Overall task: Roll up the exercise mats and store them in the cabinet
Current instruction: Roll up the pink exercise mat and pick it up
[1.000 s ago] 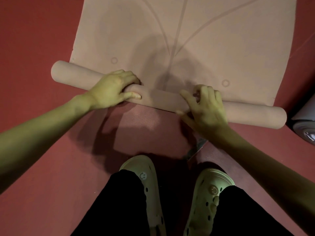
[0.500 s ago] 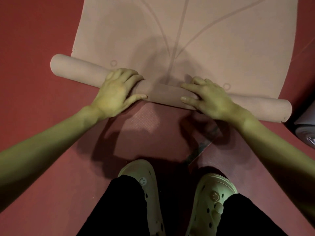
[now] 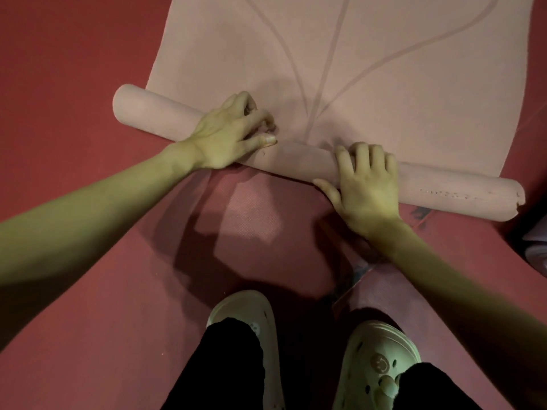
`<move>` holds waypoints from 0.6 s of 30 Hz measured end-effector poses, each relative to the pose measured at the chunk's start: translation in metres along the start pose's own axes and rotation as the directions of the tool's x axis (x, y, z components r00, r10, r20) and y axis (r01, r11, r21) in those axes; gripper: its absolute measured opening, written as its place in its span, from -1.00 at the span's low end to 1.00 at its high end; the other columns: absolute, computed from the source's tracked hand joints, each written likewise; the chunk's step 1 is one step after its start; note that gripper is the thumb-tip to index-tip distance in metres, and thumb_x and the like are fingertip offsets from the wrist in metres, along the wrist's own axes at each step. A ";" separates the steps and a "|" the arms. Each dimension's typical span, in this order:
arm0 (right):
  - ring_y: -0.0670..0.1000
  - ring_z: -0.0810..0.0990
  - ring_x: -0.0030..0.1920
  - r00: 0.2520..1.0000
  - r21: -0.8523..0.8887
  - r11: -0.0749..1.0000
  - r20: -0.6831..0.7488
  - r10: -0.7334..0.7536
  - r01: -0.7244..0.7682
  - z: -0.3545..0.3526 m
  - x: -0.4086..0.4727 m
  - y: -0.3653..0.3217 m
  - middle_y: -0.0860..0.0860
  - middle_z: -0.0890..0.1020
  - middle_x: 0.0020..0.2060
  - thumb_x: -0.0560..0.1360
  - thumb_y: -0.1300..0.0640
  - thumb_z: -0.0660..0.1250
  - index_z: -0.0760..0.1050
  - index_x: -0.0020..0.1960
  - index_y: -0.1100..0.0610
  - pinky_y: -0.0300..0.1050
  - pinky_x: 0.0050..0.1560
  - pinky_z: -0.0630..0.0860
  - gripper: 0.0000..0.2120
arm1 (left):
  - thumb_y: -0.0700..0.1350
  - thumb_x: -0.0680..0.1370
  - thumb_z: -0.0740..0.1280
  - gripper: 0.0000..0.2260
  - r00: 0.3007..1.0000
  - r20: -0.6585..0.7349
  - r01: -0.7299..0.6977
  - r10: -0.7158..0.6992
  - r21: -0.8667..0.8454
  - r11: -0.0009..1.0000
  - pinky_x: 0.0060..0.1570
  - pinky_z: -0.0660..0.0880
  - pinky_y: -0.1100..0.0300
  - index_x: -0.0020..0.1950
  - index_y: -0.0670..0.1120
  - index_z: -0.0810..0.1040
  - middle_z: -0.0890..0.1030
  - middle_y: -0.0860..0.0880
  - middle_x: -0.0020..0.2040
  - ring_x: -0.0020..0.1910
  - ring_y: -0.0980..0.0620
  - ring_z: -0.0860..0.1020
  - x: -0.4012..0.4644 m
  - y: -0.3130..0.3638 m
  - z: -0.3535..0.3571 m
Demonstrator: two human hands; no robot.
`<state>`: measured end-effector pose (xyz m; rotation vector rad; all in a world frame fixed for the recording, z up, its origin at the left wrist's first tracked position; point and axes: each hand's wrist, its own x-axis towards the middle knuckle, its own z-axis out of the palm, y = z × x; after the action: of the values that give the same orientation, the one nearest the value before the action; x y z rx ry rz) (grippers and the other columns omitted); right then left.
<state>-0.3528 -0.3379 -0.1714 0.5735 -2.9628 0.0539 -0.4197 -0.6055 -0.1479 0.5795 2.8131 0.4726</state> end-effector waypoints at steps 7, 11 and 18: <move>0.25 0.51 -0.07 0.989 0.101 0.989 0.094 -0.116 0.107 -0.006 0.038 0.021 0.20 0.55 -0.06 0.52 -0.27 0.05 0.48 0.14 0.17 0.07 -0.19 0.43 -0.45 | 0.04 0.65 0.10 -0.66 0.922 -0.386 0.093 0.020 0.272 0.958 -0.01 0.33 -0.04 0.10 -0.19 0.52 0.51 -0.19 0.02 -0.03 -0.19 0.44 -0.021 0.023 0.031; 0.23 0.51 -0.01 0.987 0.149 0.986 0.127 -0.098 0.079 -0.005 0.047 0.027 0.18 0.55 -0.04 0.52 -0.30 -0.05 0.48 0.15 0.15 0.05 -0.16 0.42 -0.39 | -0.05 0.58 0.17 -0.75 0.898 -0.437 0.202 -0.042 0.325 0.924 -0.16 0.29 -0.01 -0.09 -0.18 0.55 0.52 -0.19 -0.14 -0.17 -0.18 0.48 -0.001 0.022 0.037; 0.27 0.49 0.07 0.987 -0.057 0.989 -0.088 0.134 -0.139 0.008 0.020 0.001 0.29 0.52 0.07 0.62 -0.14 0.10 0.42 0.29 0.23 0.17 0.19 0.31 -0.52 | 0.00 0.59 0.03 -0.61 0.950 -0.311 0.131 -0.018 0.345 0.929 -0.18 0.34 -0.04 -0.13 -0.17 0.58 0.57 -0.21 -0.18 -0.16 -0.24 0.51 0.031 0.010 0.022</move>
<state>-0.3726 -0.3446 -0.1768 0.3509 -2.9059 -0.0023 -0.4375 -0.5776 -0.1695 0.4969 3.2342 0.0193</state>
